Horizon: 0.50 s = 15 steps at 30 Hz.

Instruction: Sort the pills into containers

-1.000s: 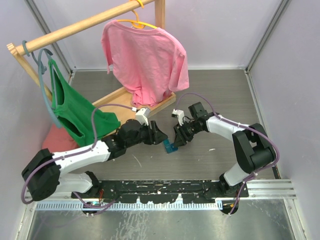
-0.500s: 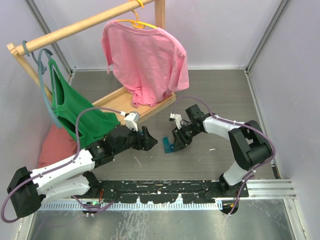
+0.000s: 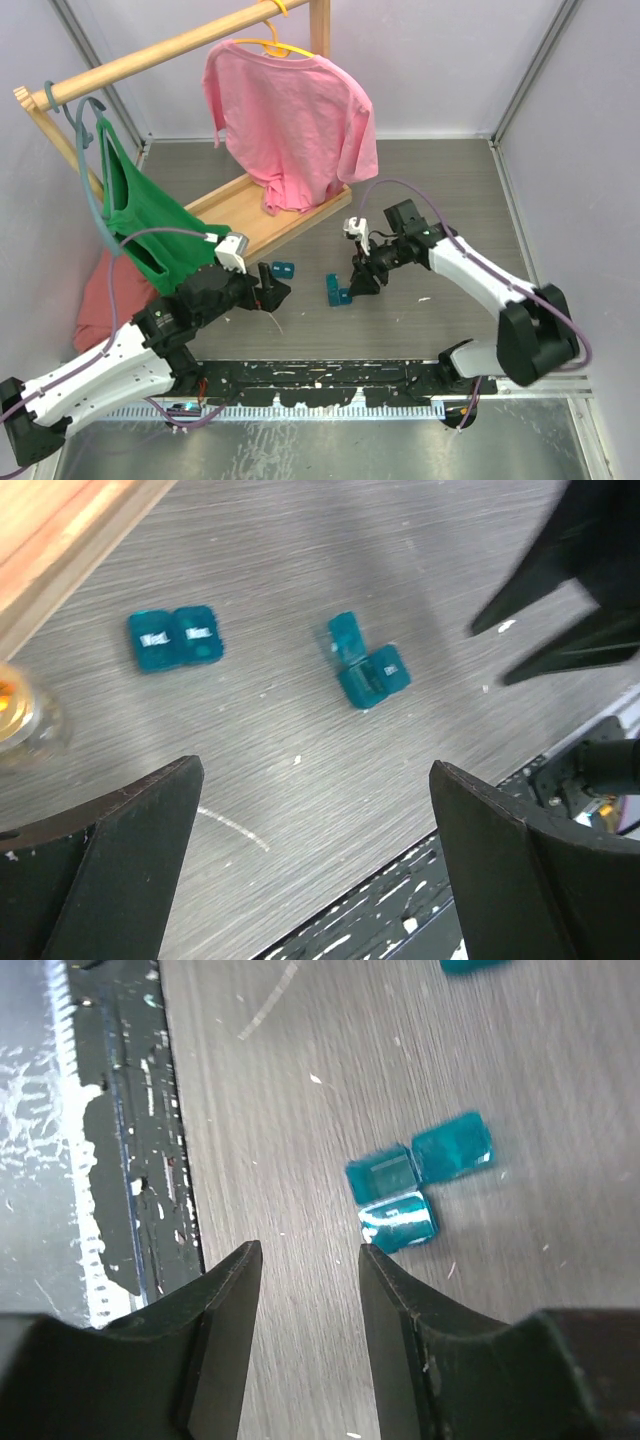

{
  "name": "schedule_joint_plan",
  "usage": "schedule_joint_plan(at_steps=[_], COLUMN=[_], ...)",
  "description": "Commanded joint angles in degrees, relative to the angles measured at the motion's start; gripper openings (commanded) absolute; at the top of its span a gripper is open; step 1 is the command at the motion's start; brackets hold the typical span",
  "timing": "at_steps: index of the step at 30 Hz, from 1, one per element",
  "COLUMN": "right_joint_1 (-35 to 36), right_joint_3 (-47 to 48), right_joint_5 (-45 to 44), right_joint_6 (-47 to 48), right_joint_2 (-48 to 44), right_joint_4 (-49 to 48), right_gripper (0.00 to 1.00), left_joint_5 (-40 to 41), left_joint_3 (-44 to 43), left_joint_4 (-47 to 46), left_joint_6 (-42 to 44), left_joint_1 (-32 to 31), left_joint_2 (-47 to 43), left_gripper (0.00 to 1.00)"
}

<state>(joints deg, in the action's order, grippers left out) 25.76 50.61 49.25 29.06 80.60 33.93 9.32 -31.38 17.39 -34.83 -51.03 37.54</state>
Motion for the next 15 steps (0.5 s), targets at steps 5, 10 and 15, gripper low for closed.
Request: schedule_joint_plan(at_steps=[5, 10, 15], right_joint_1=[0.1, 0.4, 0.3], right_joint_3=[4.7, 8.3, 1.4], right_joint_5=[13.7, 26.6, 23.1], right_joint_6=[22.2, 22.5, 22.4], right_joint_2=[-15.7, -12.8, -13.5], right_joint_4=[3.1, 4.7, 1.1], right_gripper=[0.91, 0.96, 0.95], left_joint_5=[12.4, 16.3, 16.6], left_joint_3=[-10.3, -11.7, -13.1], left_joint_4=[23.8, 26.6, 24.8], left_joint_6=[1.9, 4.0, 8.6], left_joint_1=[0.4, 0.8, 5.2], left_joint_2=[1.9, 4.6, 9.2], left_gripper=[0.95, 0.93, 0.88])
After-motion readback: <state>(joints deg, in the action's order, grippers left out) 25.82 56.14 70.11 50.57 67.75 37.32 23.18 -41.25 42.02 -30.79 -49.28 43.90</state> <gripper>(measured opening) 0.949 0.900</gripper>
